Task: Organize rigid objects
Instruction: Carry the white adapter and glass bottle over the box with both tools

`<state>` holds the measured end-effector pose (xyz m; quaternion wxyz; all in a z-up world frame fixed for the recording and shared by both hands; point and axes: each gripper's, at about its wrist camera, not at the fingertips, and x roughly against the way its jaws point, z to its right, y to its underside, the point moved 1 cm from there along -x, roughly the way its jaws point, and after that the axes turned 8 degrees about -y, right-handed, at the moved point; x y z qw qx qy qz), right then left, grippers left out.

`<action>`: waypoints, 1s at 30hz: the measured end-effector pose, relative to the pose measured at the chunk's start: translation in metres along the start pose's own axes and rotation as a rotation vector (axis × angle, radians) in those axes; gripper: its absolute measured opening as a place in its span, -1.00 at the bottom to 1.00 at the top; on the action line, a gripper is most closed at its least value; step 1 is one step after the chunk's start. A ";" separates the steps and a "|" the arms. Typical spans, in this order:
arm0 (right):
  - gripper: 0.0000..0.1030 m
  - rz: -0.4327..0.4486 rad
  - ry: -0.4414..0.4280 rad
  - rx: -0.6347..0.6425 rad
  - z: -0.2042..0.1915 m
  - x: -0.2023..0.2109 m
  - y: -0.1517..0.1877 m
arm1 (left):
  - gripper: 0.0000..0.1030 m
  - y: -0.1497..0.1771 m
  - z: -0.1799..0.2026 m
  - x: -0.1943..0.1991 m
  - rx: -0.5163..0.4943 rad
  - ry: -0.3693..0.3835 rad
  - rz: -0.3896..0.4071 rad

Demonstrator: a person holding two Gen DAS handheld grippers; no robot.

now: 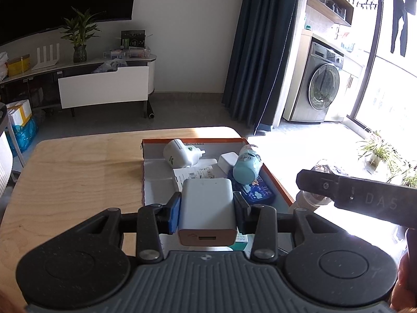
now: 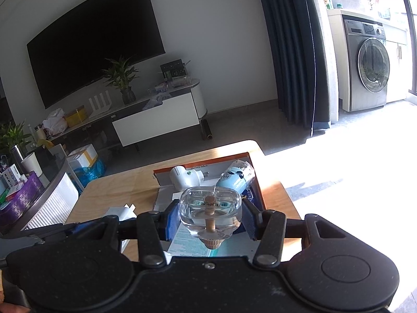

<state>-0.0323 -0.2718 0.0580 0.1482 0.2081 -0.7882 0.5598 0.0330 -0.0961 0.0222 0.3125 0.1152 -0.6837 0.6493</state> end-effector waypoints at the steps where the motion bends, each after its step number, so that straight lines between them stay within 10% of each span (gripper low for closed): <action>1: 0.17 -0.001 0.000 0.000 0.000 0.000 0.000 | -0.20 0.000 0.000 -0.001 0.001 0.001 -0.002; 30: 0.17 -0.021 0.003 -0.005 0.003 -0.012 -0.007 | -0.20 -0.013 0.000 -0.026 -0.002 -0.002 -0.043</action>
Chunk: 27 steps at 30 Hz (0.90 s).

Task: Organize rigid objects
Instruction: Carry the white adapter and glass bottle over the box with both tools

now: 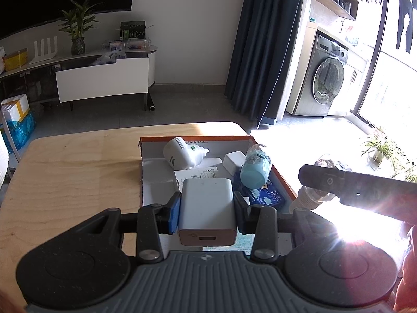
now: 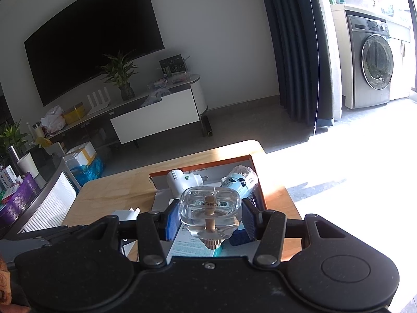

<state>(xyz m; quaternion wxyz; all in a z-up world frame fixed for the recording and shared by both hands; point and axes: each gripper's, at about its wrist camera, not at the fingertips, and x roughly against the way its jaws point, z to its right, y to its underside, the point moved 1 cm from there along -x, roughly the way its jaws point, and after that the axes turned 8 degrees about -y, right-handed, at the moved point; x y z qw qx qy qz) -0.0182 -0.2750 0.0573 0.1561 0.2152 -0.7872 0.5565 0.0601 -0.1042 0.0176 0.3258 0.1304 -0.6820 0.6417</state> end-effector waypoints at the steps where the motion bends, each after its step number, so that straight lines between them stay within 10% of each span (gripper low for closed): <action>1: 0.17 0.000 0.001 -0.002 0.000 -0.001 0.000 | -0.20 -0.001 0.000 0.000 0.000 0.001 -0.001; 27: 0.17 -0.044 0.009 -0.024 0.006 -0.024 -0.002 | -0.20 -0.012 0.004 -0.028 -0.004 0.016 -0.043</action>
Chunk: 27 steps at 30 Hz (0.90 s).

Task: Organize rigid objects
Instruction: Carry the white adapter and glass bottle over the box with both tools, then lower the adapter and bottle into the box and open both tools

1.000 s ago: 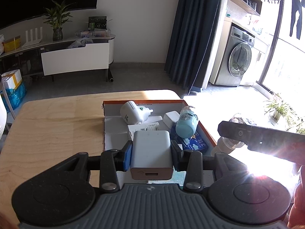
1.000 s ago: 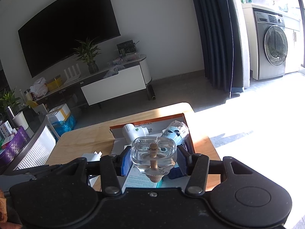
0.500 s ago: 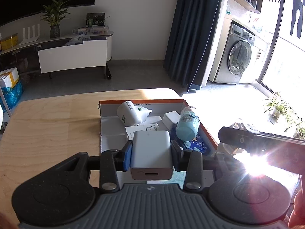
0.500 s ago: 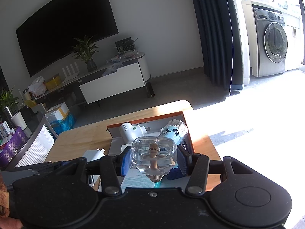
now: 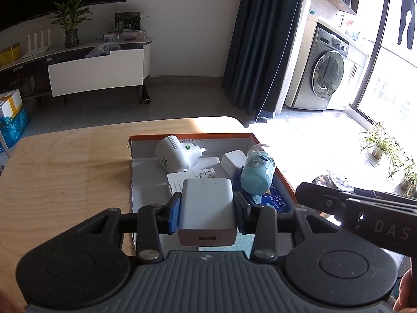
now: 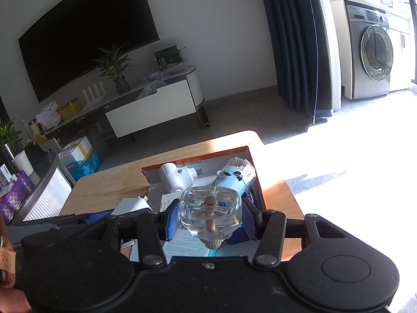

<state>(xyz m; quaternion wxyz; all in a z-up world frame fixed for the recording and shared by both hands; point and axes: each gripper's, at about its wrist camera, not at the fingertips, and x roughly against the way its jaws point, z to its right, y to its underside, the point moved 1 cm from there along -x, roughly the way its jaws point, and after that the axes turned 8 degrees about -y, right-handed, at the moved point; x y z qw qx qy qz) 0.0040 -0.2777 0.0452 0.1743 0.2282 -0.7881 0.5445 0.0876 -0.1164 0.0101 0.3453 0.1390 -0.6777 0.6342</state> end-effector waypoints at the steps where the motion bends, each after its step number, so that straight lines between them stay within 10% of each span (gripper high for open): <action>1: 0.17 -0.001 0.001 -0.001 0.000 -0.001 0.000 | -0.20 0.000 0.000 -0.001 0.000 0.001 -0.002; 27: 0.17 -0.039 0.005 -0.017 0.009 -0.025 0.000 | -0.21 -0.006 0.001 -0.025 0.001 0.012 -0.035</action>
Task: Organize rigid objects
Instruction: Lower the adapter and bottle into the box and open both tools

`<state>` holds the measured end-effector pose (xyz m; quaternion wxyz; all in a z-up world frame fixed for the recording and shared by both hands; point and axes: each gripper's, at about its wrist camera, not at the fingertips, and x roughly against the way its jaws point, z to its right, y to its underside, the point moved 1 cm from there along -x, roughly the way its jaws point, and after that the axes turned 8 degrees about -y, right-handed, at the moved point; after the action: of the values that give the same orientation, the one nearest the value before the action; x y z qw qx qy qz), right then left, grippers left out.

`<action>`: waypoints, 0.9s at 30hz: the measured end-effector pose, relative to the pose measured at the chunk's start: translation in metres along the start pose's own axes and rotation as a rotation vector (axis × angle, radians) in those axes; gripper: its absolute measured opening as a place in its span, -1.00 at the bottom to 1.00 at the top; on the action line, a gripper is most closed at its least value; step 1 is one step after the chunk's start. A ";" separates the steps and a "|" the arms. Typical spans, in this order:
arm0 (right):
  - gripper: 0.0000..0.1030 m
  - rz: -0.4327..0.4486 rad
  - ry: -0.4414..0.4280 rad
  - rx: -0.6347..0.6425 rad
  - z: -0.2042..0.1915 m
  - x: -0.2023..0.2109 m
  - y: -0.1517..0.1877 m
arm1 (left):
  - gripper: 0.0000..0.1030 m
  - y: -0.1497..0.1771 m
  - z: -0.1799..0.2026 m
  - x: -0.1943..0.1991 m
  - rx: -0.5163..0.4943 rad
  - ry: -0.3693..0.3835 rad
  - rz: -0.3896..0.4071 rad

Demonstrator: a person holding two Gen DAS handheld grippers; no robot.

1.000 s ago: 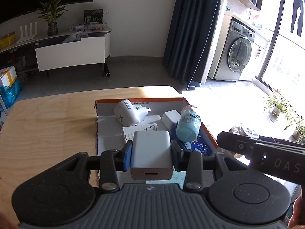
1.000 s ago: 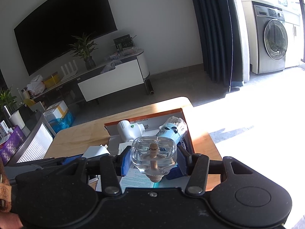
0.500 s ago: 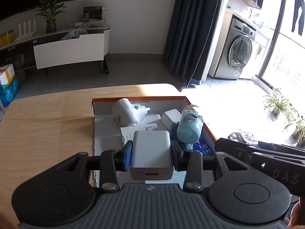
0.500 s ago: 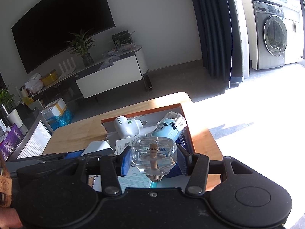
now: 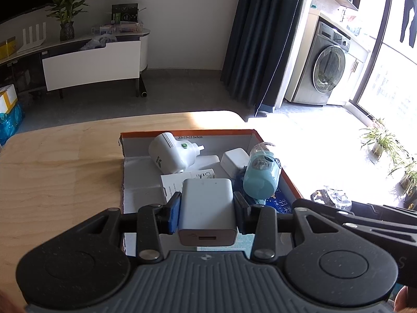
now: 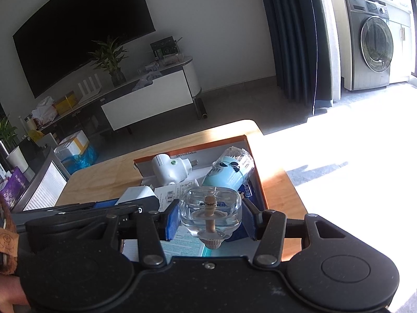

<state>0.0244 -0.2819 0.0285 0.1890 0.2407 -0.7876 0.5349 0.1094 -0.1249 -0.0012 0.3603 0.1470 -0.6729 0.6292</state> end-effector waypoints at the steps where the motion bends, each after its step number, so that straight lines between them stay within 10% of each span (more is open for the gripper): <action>1: 0.17 -0.001 0.001 -0.001 0.000 -0.001 0.000 | -0.20 0.000 0.000 -0.001 0.000 0.001 -0.002; 27: 0.17 -0.030 0.007 -0.009 0.006 -0.016 0.000 | -0.21 -0.013 -0.002 -0.028 -0.003 0.008 -0.029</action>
<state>0.0373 -0.2845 0.0175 0.2008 0.2498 -0.7857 0.5291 0.1380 -0.1323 -0.0102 0.3722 0.1538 -0.6701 0.6236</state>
